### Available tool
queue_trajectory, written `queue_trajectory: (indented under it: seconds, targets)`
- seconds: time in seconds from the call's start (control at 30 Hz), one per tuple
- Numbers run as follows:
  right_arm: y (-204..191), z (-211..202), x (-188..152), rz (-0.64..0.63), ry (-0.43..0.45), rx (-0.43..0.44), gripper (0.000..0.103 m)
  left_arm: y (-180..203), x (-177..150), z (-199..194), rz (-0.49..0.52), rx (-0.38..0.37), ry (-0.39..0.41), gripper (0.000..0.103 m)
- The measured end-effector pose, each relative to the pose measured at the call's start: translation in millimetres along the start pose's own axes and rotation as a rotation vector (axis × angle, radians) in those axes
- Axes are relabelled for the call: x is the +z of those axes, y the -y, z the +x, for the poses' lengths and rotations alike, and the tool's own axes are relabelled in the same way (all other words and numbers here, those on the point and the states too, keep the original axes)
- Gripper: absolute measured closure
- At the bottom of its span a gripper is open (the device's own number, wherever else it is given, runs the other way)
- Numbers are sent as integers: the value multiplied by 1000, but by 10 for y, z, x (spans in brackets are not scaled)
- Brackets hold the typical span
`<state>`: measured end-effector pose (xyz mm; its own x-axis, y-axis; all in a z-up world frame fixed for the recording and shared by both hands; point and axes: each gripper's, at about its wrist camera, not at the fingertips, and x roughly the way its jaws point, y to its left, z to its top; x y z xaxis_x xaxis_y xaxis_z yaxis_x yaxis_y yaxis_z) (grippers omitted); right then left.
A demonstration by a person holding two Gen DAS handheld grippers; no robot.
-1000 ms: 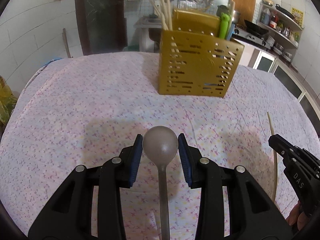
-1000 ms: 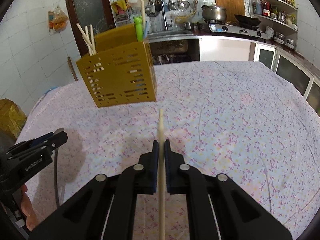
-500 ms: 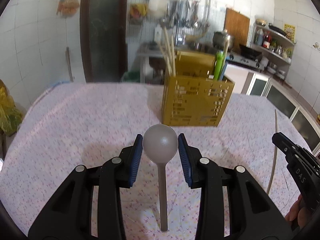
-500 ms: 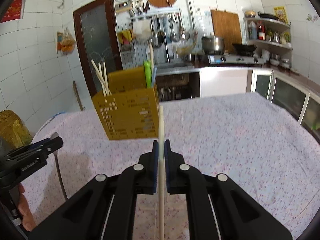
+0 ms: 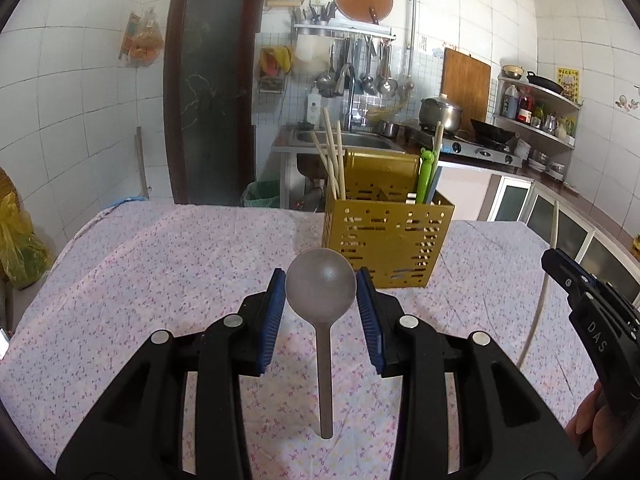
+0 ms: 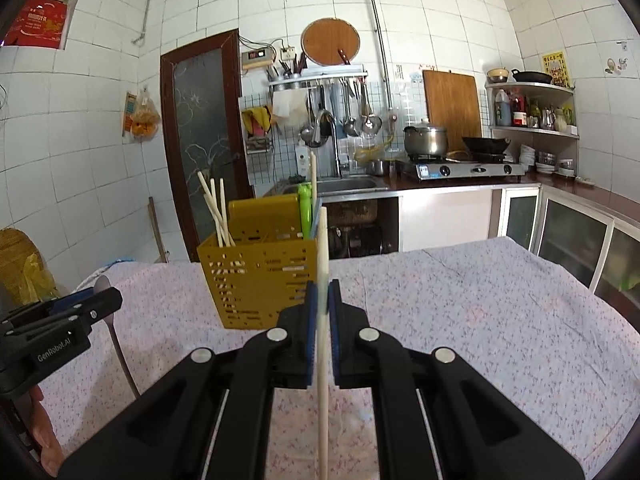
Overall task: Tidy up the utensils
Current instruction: 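Lift the grey spoon and chopstick and carry both over the holder, then drop the spoon and chopstick into the holder and open both tools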
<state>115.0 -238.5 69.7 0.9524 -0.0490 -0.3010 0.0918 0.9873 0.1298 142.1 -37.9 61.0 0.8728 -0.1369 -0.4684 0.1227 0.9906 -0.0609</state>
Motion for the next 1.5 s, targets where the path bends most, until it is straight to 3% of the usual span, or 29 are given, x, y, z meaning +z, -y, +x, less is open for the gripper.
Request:
queue_trajectory:
  seconds: [0.23,0.5,0.67,0.9,1.2,1.27,1.3,1.33,1.37,1.43,1.5]
  targets:
    - [-36,86,401,-12,81,16,97,58,360,-31,12,-20,72,68]
    - [-177,338,1287,-28,233,58,97,145,1349,29,-23,-49,237,68]
    - [-282,650,1603,-37,283,79,97,229,1735,375,-25,-41,309,68]
    - [-360,1188,1505,-79,242,98,97,352,1667,1136,-18,-46,263,68]
    - [-186,1617,1098,-57,60,86,96,231,1312,1610,-26,-16,158,65]
    - [-131,1594,1078,-57,32,42,84,183,1308,1544,-21,-33,140,64]
    - [-95,1583,1084,-50,20,36,60,157,1306,1468,-21,-35,131,62]
    - [-38,1520,1085,-30,9,35,47,135,1298,1385,-22,-27,130,51]
    - [6,1443,1089,-15,6,32,47,94,1280,1231,-28,-12,145,36]
    - [60,1289,1084,-12,-14,16,45,28,1240,988,-32,1,166,21]
    - [94,1115,1066,-18,-23,8,35,-14,1152,724,-19,-2,166,18]
